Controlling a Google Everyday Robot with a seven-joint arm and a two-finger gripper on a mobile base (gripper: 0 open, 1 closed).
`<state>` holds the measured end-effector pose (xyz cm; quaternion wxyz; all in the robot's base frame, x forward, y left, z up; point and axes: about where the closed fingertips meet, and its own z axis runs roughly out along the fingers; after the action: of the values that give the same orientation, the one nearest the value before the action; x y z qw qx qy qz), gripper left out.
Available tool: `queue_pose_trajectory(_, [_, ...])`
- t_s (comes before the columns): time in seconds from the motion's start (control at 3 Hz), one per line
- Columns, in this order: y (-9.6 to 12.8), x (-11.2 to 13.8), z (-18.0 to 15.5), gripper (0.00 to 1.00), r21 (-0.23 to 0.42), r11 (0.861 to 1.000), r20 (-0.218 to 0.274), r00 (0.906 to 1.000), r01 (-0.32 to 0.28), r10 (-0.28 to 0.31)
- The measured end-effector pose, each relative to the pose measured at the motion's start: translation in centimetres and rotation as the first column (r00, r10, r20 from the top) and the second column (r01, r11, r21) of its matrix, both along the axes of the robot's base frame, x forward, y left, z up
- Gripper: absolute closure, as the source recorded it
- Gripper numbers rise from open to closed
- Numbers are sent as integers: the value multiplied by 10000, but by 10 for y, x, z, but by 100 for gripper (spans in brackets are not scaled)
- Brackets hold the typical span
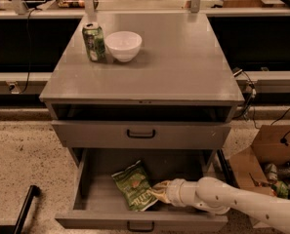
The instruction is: Pick green jalapeno chip bag from middle drawer and place on counter
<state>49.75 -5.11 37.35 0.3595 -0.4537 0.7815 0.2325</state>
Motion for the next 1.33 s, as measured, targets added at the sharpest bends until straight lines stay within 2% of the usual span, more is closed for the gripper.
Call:
queue_pose_trajectory(0.33, [0, 6, 42, 100, 525, 9983, 617, 9979, -236, 203])
queue_pose_trajectory(0.67, [-10, 17, 106, 100, 1052, 9923, 1504, 9874, -648, 485])
queue_pose_trajectory(1.0, [-28, 17, 182, 100, 1456, 9805, 2449, 9650, -1323, 938])
queue_pose_trajectory(1.33, [-48, 16, 251, 100, 1695, 9647, 3079, 9407, -2016, 1425])
